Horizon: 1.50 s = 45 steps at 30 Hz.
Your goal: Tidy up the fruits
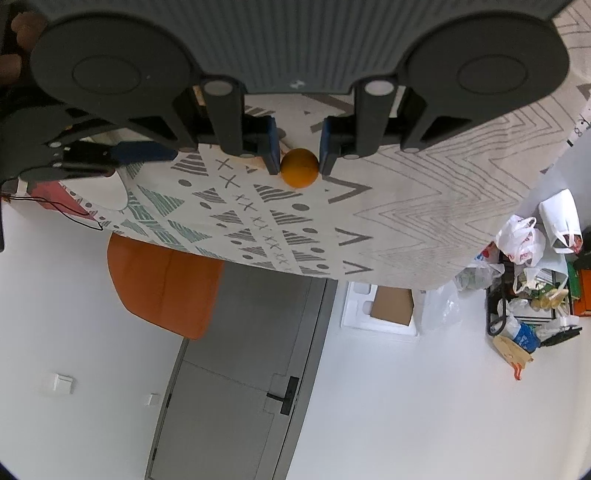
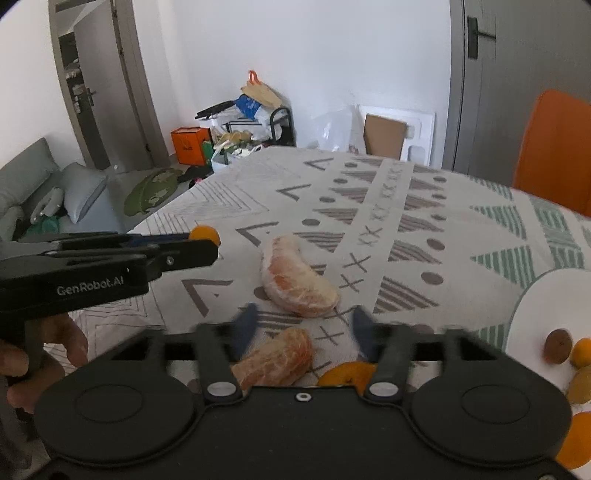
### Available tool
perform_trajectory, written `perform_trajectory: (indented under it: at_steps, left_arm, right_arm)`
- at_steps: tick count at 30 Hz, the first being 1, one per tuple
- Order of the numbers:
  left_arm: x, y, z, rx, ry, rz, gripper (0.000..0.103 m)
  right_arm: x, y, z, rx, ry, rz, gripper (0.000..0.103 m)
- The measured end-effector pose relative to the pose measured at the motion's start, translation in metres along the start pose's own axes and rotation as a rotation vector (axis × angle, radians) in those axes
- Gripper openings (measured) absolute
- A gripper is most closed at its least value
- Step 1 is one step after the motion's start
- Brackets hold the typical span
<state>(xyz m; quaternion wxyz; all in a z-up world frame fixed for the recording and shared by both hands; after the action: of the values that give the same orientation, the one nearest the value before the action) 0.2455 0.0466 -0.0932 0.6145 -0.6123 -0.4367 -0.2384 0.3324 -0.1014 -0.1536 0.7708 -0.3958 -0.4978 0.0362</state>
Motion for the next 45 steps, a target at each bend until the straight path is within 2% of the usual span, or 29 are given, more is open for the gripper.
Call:
perform_trajectory:
  at_steps: [16,21,30,33,35,36,38,45]
  left_arm:
    - [-0.009,0.012,0.011,0.002,-0.01,0.015,0.021]
    - [-0.008,0.012,0.017,0.011,-0.022,0.017,0.021]
    - [-0.004,0.0,0.014,-0.003,-0.014,-0.019,0.021]
    - [-0.001,-0.005,0.015,-0.009,-0.022,-0.032,0.021]
    - [0.001,-0.007,0.016,-0.011,-0.027,-0.038,0.021]
    - [0.001,-0.007,0.016,-0.013,-0.029,-0.04,0.021]
    - [0.002,-0.009,0.016,-0.015,-0.032,-0.043,0.021]
    - [0.001,-0.01,0.01,-0.02,-0.023,-0.046,0.021]
  right_arm:
    - [-0.001,0.022,-0.002,-0.007,-0.027,0.064,0.073]
    - [-0.006,0.015,0.009,0.014,-0.101,0.093,0.081]
    - [-0.025,0.023,0.036,0.04,-0.246,0.188,0.08]
    - [-0.024,0.027,0.04,0.08,-0.24,0.2,0.073]
    - [-0.021,0.026,0.037,0.068,-0.231,0.197,0.052]
    - [-0.018,0.024,0.035,0.054,-0.222,0.194,0.034]
    - [-0.017,0.022,0.031,0.045,-0.19,0.191,0.033]
    - [-0.013,0.005,0.03,0.028,-0.158,0.107,0.016]
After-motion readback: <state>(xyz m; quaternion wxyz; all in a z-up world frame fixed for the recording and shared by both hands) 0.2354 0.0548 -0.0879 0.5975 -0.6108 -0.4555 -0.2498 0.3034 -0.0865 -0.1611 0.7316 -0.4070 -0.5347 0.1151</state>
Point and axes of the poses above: each gripper's, at about its wrist camera, not at the fingertips, and y roughly the way its jaws point, z to its left, x to its top, the point moved 9 cm from there along y, roughly the way its jaws point, and after that the axes turned 12 degrees about x, right-handed, at the moved point
